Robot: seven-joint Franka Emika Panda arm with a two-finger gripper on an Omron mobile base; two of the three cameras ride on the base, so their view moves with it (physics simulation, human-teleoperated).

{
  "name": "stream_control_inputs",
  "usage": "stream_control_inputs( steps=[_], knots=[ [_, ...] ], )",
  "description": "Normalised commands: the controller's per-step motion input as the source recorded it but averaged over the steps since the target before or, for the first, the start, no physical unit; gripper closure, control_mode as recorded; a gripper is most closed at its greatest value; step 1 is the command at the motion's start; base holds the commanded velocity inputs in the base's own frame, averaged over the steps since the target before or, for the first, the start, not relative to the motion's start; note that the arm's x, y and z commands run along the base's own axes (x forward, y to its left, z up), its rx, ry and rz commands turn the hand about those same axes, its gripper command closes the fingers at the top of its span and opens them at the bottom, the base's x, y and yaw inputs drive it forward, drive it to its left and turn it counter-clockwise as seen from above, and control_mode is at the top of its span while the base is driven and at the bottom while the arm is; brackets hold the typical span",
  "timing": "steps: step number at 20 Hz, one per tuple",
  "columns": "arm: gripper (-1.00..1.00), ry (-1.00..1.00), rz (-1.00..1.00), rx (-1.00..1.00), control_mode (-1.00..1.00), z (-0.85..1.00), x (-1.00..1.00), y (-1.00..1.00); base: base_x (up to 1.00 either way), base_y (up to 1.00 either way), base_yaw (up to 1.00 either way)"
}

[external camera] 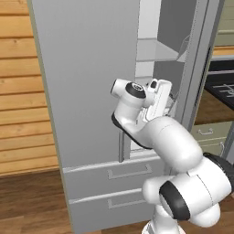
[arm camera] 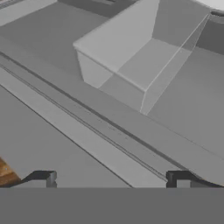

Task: Take the strawberry from the fridge and place it on top of the pancake, located on the dining counter.

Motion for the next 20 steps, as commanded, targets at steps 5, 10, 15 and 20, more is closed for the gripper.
stream_control_inputs(
  steps=[5,10,15,20],
  knots=[
    [-1.00,0.00,-0.04,0.00,-1.00,0.00,-0.62,-0.67,0.00,0.00,0.00],
    [-1.00,0.00,-0.03,0.02,-1.00,0.00,-0.42,-0.86,0.00,0.00,0.00],
    [-1.00,0.00,-0.01,0.04,-1.00,0.00,-0.29,-0.99,0.00,0.00,0.00],
    [-1.00,0.00,-0.01,0.00,-1.00,0.00,-0.15,-0.68,0.00,0.00,0.00]
  ],
)
